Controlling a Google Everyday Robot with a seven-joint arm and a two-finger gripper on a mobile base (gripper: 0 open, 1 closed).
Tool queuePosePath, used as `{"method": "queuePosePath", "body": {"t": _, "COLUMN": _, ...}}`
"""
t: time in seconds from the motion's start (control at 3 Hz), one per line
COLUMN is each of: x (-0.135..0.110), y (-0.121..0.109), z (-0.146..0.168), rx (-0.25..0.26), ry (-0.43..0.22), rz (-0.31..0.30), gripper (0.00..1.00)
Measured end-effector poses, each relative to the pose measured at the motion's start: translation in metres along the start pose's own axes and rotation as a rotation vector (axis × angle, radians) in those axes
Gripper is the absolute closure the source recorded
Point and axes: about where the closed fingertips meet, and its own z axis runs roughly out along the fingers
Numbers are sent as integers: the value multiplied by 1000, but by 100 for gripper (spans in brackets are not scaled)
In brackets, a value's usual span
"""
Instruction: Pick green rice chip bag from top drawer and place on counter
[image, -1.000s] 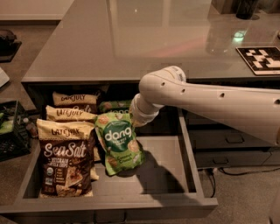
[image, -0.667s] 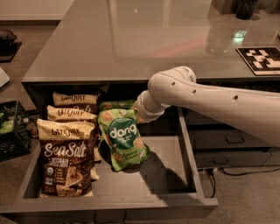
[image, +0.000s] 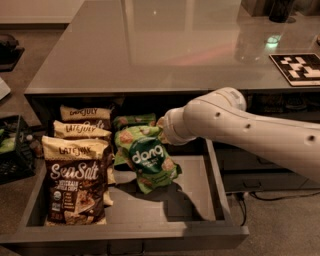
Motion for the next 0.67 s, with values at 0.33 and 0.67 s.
{"method": "queuePosePath", "body": {"t": 0.33, "x": -9, "y": 9, "z": -28, "rx": 80, "ry": 15, "rz": -22, "gripper": 100}}
{"method": "queuePosePath", "body": {"t": 0.67, "x": -10, "y": 11, "z": -30, "rx": 90, "ry": 16, "rz": -26, "gripper": 100}}
